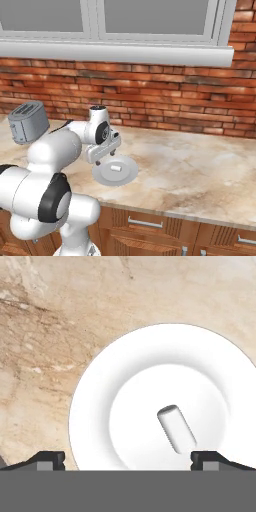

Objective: Pick up the marshmallow and place it in the cup of hot chocolate on the dining counter.

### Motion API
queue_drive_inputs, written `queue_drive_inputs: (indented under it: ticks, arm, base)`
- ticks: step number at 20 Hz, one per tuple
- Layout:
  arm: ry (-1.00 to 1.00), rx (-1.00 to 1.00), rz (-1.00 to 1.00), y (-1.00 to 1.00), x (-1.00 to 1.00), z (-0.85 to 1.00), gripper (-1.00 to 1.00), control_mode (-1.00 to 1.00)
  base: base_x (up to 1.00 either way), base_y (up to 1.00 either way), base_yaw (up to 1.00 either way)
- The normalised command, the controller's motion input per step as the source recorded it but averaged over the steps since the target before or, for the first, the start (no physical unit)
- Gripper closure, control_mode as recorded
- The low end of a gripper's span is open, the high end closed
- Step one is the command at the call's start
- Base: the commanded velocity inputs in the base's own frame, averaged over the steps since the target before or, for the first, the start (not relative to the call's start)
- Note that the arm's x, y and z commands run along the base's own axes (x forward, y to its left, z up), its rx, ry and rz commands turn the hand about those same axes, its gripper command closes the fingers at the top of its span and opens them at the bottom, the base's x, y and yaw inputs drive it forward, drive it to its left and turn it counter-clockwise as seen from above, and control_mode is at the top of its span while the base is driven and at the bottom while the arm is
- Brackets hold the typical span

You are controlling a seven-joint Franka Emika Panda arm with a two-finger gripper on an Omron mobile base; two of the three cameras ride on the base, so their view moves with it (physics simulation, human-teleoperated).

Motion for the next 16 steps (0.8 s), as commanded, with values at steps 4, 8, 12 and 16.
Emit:
queue_drive_inputs:
  ticks: [4,8,12,16]
  arm:
    - [0.08,0.0,0.08,-0.18,0.1,-0.09,-1.0,-1.0]
    - [0.07,0.0,0.07,-0.15,0.14,-0.08,-1.0,-1.0]
    - [0.04,0.0,0.05,-0.03,0.09,-0.14,-1.0,-1.0]
    - [0.0,0.0,0.03,0.0,0.1,-0.26,-1.0,-1.0]
  base:
    - [0.0,0.0,0.0]
    - [0.0,0.0,0.0]
    - [0.0,0.0,0.0]
    - [0.0,0.0,0.0]
